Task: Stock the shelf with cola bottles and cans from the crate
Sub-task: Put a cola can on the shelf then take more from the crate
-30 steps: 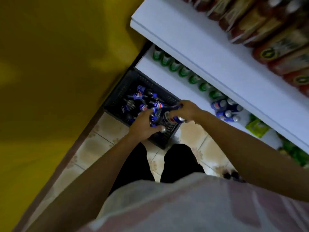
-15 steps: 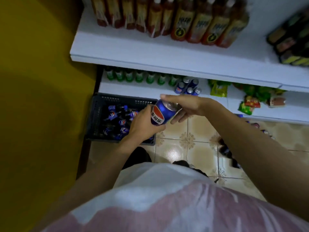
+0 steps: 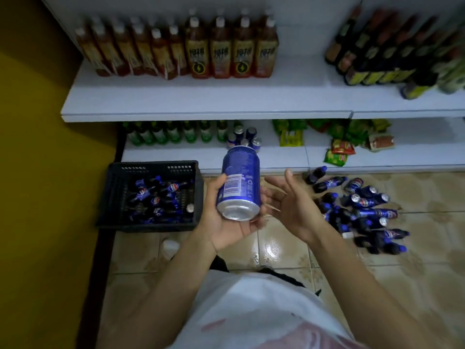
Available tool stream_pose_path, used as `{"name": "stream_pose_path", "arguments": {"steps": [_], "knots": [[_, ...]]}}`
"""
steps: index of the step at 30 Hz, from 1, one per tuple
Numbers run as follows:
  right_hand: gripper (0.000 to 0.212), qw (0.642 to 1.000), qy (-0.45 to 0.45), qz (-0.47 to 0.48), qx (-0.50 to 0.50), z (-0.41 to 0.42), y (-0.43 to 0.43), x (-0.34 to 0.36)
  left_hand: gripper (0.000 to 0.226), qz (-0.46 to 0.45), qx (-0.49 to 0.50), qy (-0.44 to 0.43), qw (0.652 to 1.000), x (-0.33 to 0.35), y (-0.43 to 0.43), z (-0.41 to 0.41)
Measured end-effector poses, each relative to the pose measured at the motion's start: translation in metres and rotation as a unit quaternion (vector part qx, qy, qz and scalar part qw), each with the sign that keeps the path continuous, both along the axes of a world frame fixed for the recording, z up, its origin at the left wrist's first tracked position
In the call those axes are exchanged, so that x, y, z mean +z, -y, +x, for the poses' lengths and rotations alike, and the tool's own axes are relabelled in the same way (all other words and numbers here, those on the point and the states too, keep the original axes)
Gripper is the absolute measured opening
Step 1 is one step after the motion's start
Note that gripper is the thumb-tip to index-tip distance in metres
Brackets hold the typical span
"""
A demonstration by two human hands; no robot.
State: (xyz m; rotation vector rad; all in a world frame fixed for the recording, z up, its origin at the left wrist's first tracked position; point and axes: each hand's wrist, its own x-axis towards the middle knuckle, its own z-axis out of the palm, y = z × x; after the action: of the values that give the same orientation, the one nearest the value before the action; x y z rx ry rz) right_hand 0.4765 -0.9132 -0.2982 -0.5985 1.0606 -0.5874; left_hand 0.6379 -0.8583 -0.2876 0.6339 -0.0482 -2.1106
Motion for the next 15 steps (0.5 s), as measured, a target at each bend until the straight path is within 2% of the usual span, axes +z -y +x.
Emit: {"name": "stream_pose_path", "arguments": {"steps": [3,6,15], "knots": [[0.072,0.997,0.071,0.005,0.011,-0.022,-0.006,0.027,0.068,-0.067,-0.033,-0.115,0.990,0.014,0.000,-0.042],[0.057,0.994,0.108,-0.010,0.022,-0.040,0.001,0.059,0.071,-0.118,-0.085,-0.151,0.978,0.031,0.012,-0.075],[0.055,0.984,0.138,-0.110,0.022,-0.063,0.081,0.126,0.071,-0.210,-0.157,-0.130,0.956,0.082,0.109,-0.098]]}}
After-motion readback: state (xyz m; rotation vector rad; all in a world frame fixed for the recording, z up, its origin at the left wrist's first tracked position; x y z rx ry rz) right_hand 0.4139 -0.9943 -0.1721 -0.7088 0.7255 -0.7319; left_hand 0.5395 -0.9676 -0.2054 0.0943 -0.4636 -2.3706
